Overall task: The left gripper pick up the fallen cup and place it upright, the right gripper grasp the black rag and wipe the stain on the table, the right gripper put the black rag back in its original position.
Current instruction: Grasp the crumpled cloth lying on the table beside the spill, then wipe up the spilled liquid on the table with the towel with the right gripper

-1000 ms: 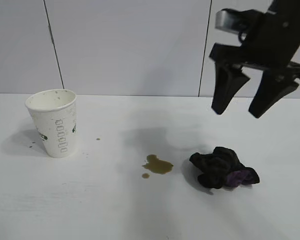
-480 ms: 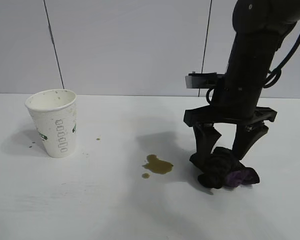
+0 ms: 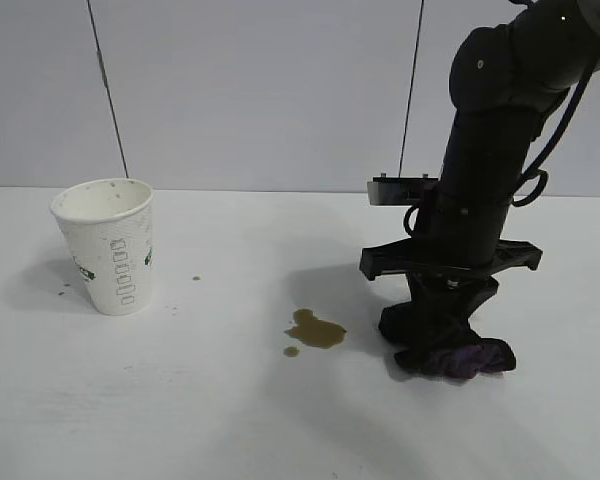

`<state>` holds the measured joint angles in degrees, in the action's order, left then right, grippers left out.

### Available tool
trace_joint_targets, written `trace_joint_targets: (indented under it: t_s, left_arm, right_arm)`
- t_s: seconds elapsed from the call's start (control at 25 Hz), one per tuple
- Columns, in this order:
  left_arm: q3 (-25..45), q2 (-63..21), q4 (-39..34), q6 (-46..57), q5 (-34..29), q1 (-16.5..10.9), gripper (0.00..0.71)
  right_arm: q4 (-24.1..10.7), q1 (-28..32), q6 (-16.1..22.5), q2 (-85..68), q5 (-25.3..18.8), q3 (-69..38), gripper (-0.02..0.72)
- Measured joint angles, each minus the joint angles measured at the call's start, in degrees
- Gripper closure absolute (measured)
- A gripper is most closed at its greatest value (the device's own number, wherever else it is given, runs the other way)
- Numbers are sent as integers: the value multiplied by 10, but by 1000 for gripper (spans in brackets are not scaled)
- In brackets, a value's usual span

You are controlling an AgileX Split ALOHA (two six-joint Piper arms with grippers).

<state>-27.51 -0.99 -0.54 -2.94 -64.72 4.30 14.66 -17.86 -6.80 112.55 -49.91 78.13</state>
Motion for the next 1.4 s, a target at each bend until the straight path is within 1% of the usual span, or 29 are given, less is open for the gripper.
trace_joint_targets:
  t_s: [0.08, 0.16, 0.24, 0.32, 0.56, 0.64, 0.84, 0.96, 1.04, 1.08, 1.2, 1.32, 1.4]
  left_arm:
    - [0, 0, 0, 0, 0, 0, 15]
    - [0, 0, 0, 1, 0, 0, 15]
    - [0, 0, 0, 1, 0, 0, 15]
    - [0, 0, 0, 1, 0, 0, 15]
    - [0, 0, 0, 1, 0, 0, 15]
    - [0, 0, 0, 1, 0, 0, 15]
    - [0, 0, 0, 1, 0, 0, 15]
    - [0, 0, 0, 1, 0, 0, 15]
    - [0, 0, 0, 1, 0, 0, 15]
    - [0, 0, 0, 1, 0, 0, 15]
    - [0, 0, 0, 1, 0, 0, 15]
    - [0, 0, 0, 1, 0, 0, 15]
    - [0, 0, 0, 1, 0, 0, 15]
  right_arm:
    - [49, -1, -28, -22, 6, 0, 600]
    - [97, -7, -52, -38, 25, 0, 600]
    - [120, -25, -67, -45, 52, 0, 600]
    - [127, -51, -70, -43, 75, 0, 600]
    - [131, -127, -68, -11, 164, -1, 600]
    - [131, -139, -68, 7, 173, -1, 600]
    - [123, -140, -59, 57, 171, -1, 600]
    - [107, -140, -55, 68, 165, -1, 600]
    - [81, -140, -48, 69, 158, -1, 600]
    - [64, -139, -39, 70, 152, -1, 600]
    - [-7, -127, 5, 70, 131, -1, 600]
    - [-92, -103, 56, 70, 104, -1, 600]
    - [-132, -83, 87, 70, 87, -1, 600]
